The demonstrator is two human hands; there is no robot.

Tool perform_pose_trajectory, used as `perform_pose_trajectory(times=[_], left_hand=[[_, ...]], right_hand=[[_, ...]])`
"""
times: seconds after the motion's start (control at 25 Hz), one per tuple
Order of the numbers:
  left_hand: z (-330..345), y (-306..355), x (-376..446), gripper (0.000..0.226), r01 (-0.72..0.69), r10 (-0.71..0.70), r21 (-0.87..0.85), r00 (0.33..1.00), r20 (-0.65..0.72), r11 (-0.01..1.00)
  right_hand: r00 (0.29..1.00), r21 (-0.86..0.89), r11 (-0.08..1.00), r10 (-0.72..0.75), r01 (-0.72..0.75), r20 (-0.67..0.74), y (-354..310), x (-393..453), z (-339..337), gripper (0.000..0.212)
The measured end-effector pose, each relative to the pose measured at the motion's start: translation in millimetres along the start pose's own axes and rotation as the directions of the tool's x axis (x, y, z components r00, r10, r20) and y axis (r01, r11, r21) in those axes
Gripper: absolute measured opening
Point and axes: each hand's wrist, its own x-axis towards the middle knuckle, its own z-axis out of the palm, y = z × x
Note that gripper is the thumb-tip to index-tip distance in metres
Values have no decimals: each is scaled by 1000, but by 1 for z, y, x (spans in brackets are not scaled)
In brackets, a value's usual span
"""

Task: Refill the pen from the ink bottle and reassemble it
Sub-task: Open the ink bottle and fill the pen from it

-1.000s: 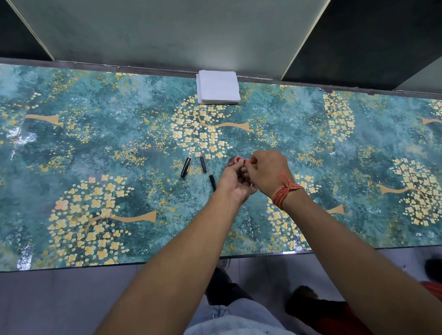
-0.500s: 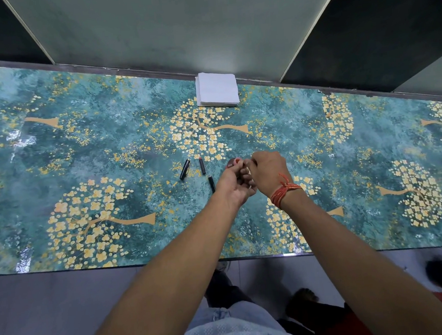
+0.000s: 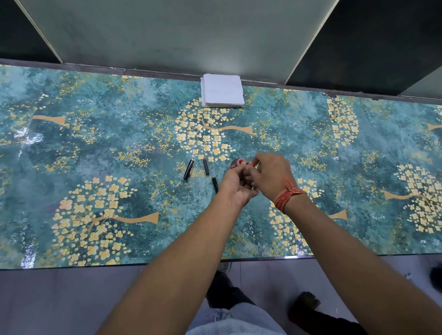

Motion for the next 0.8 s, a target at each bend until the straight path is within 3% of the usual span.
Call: perform_pose_trajectory(times=[0.08,0.24,0.4,0.64,0.8], left_hand=[[-1,0,0,24,2,-2,-5,1000,10,1000],[1,-1,-2,28,-12,12,6,1000,13,1000],[-1,0,-3,25,-5,5,-17,1000,3,1000],[3,-1,-8,29,-56,57,57,998,-3,997],[-1,-1,-12,48,-72,75,107,997,-17,992]], right_hand=[[1000,-16,1000,-20,20,-3,0,1,-1,22],[999,-24,999,28,-28,23,-4,1,0,34],[1000,-14,1000,-17,17,-1,-3,-1,3,23],[996,28,996,84,-83,-12,-4,-1,3,33],[987,105,985,146,-138,-74,4,-4,6,35]])
